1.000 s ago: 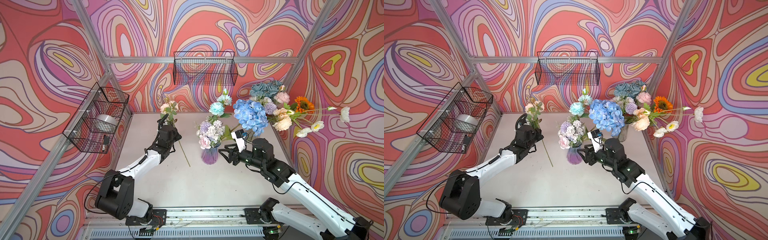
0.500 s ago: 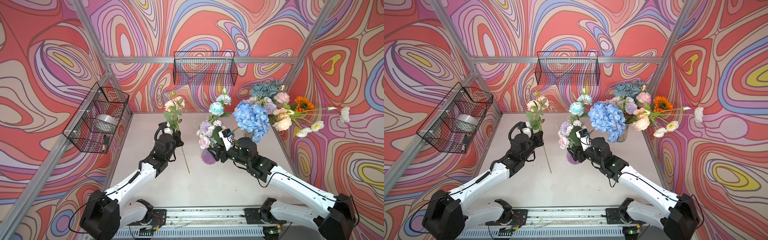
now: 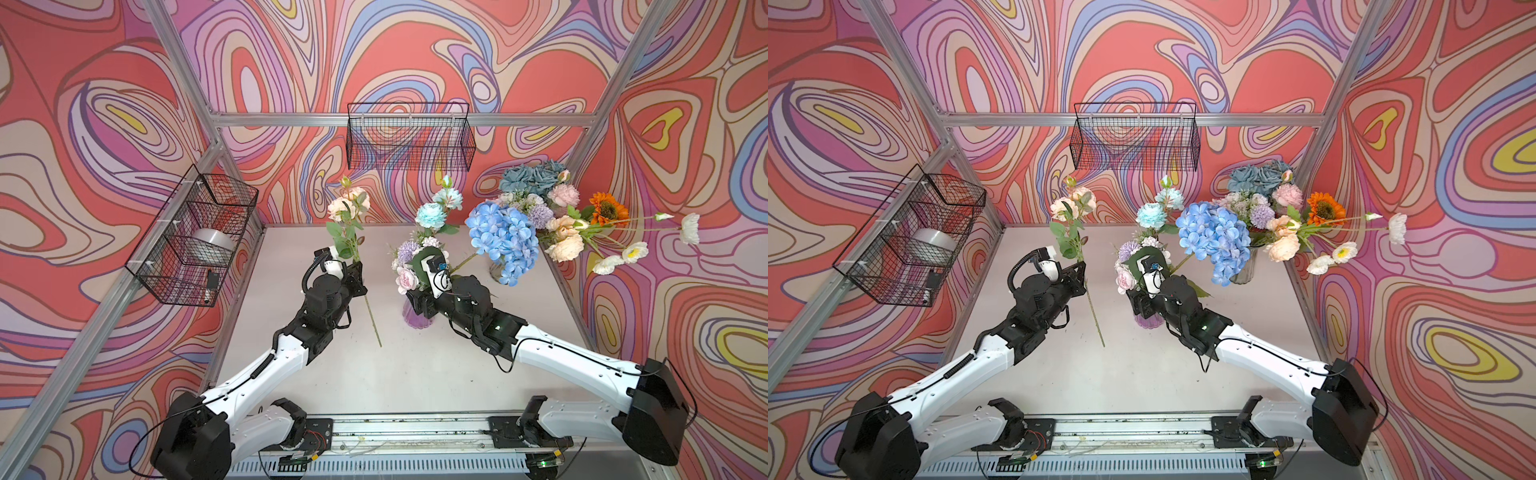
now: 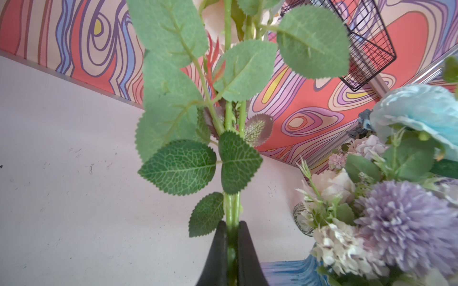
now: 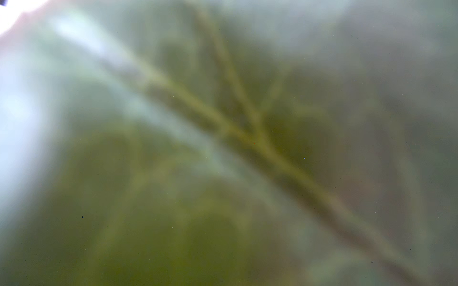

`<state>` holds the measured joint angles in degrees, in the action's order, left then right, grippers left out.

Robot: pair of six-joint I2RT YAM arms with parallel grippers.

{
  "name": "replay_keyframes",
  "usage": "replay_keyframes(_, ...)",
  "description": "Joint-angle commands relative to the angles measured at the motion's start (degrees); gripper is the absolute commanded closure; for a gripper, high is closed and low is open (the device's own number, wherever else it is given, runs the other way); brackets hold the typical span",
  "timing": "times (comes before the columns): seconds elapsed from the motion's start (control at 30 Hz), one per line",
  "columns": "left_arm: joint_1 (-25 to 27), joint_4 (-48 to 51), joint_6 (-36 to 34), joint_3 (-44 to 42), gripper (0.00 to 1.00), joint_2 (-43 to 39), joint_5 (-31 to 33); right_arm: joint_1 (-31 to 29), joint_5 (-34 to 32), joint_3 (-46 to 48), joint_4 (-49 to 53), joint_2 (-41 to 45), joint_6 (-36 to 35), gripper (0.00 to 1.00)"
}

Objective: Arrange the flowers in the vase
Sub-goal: 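Lift the cream rose upright with the left gripper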

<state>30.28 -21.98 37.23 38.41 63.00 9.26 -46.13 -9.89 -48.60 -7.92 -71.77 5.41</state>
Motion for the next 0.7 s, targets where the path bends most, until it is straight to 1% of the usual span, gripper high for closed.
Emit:
replay_keyframes(0.0,1.3,-4.2,-2.2,-1.0,1.00,-2.3,1.1,-0.2,-6.7,2.2,-8.7,-0.2,2.2,0.30)
replay_keyframes(0.13,3.0,-7.0,-4.2,-1.6,1.00,-4.0,2.0,-0.3,-8.5,4.4,-13.4,0.7,5.1,0.42)
replay_keyframes(0.27,5.2,-12.4,-6.9,-2.2,1.00,-5.0,1.8,-0.3,-8.5,5.0,-14.8,1.7,6.9,0.52)
replay_keyframes(0.4,6.7,-19.0,-8.7,-3.1,1.00,-5.3,0.6,-0.2,-8.7,5.9,-16.8,3.4,7.1,0.61)
replay_keyframes(0.5,6.8,-24.2,-8.9,-3.6,1.00,-5.1,-0.1,-0.2,-9.1,6.7,-18.1,5.0,7.1,0.64)
replay_keyframes(0.67,6.9,-31.8,-9.4,-3.2,1.00,-4.5,-0.6,-0.2,-9.7,6.8,-18.2,6.8,7.1,0.66)
